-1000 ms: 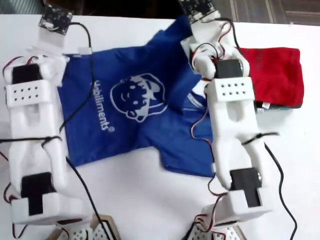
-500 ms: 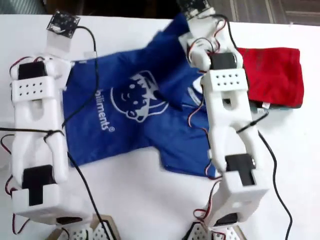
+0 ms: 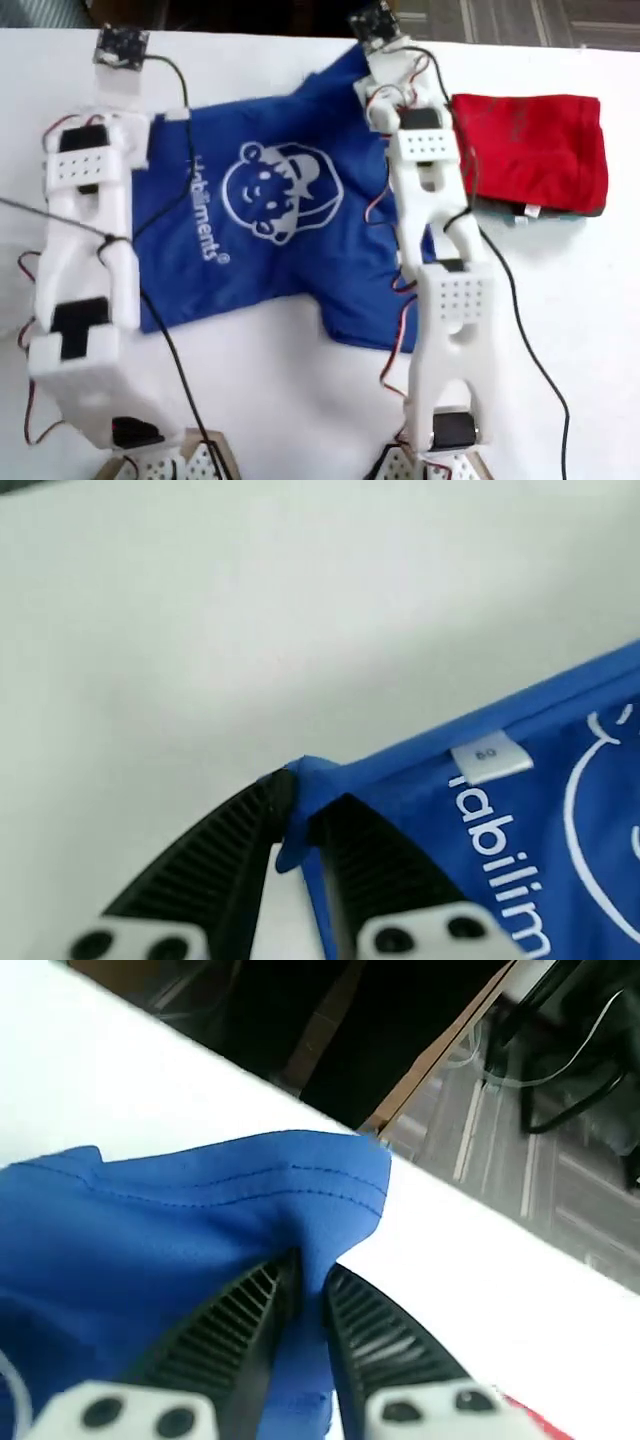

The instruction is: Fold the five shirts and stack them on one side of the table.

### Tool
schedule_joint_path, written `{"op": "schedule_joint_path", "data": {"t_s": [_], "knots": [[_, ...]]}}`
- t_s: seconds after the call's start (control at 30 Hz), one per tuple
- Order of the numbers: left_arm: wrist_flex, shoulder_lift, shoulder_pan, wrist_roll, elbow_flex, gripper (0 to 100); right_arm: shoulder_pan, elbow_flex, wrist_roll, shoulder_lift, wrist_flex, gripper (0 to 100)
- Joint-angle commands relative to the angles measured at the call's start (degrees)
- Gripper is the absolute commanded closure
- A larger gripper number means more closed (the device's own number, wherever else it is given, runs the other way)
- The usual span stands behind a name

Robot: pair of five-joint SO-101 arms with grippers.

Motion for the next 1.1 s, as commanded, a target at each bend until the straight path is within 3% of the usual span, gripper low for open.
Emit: {"op": "schedule_joint_path", "data": {"t_s": [0.0,0.13,0.27,0.53,0.73,1.07], "knots": [[-3.6,2.7,0.6,0.6,-2.2,97,1.5,-13.3,0.4,6.9,-1.1,97.9],[-4.7,6.1,0.6,0.6,-2.2,97,0.8,-23.5,0.4,16.0,1.1,97.9],[-3.9,6.8,0.8,0.6,-1.9,97,-0.6,-30.3,0.4,21.7,9.8,97.9],[4.4,7.2,0.8,0.2,-1.6,97,-0.2,-40.5,0.4,25.3,24.9,97.9],[12.8,6.7,0.7,0.2,-5.1,97,1.3,-50.8,0.4,23.5,34.2,97.9],[32.8,6.7,0.5,-5.6,-12.6,97,3.6,-50.0,0.4,12.1,58.4,97.9]]}}
